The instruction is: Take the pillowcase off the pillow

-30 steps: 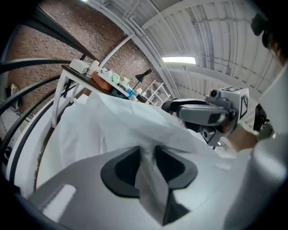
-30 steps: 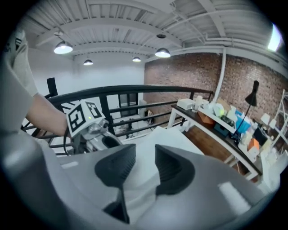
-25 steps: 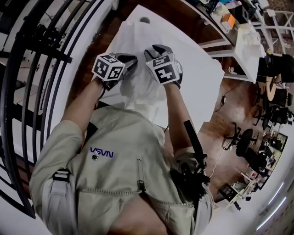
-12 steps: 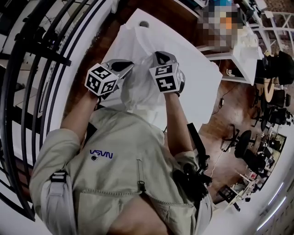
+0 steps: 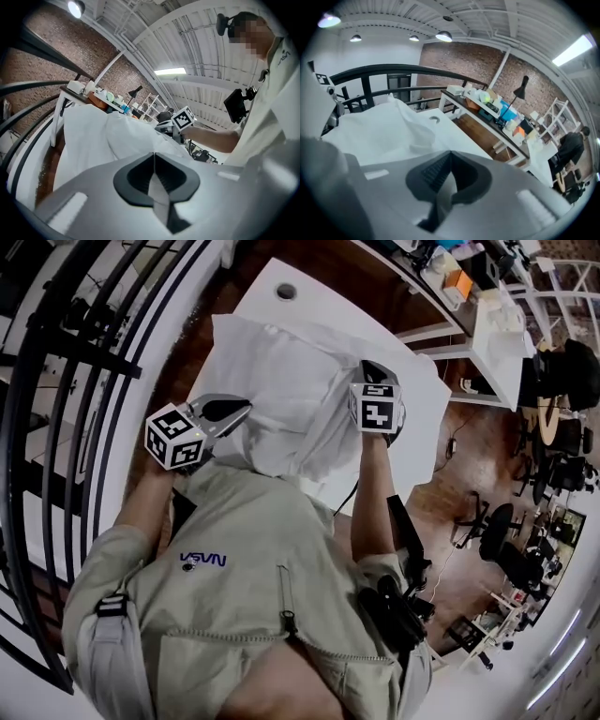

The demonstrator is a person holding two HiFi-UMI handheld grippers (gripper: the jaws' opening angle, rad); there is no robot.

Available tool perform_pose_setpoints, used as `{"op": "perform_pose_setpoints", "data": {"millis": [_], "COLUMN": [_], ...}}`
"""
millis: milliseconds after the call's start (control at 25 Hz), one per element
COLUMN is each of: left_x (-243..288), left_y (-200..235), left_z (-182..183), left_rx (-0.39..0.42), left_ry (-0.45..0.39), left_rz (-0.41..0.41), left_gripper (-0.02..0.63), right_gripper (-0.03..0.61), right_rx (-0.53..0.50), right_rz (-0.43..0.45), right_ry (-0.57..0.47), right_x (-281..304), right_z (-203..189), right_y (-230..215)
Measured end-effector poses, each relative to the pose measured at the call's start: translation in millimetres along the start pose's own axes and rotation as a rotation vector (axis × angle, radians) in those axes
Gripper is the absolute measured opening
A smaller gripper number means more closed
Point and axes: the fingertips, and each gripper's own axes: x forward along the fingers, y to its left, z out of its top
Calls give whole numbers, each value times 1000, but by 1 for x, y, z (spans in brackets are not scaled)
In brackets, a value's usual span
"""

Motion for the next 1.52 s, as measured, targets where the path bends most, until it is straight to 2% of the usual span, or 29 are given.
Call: {"op": "perform_pose_setpoints", "data": {"millis": [80,200,440,560,680,760,880,1000,1120,1280,1400,1440,1520], "left_x": [7,15,19,11,4,8,28,50,70,83,89,92,97], "left_y": [6,18,14,1,8,28,64,86,97,110,112,111,106], "left_z": [-6,-6,0,18,46,58,60,59,54,43,40,41,41], "left_rx": [-5,41,248,291,251,185,71,35,0,-92,-146,-156,-150], "left_ry": [22,73,201,162,81,53,95,154,186,212,210,208,215], "left_rz": [10,52,121,87,96,129,166,175,160,135,102,78,28], "left_gripper": [17,20,44,29,41,147,356,412,435,482,480,455,354], "right_gripper": [3,5,19,94,110,110,110,110,110,141,160,163,163], "right_rx": [-30,-89,-56,-16,0,-3,-21,-49,-66,-79,-85,-89,-109], "right_rz": [37,91,209,292,353,378,410,433,456,512,538,548,577], "right_ry": [17,21,-11,-63,-137,-169,-177,-147,-102,-54,6,37,113], "right_x": [6,10,2,-19,-32,-29,-14,8,31,53,72,80,95], "right_z": [-4,4,20,44,72,89,110,120,124,129,125,122,108], "right_y": [11,26,45,52,59,63,72,81,86,101,112,114,121]}}
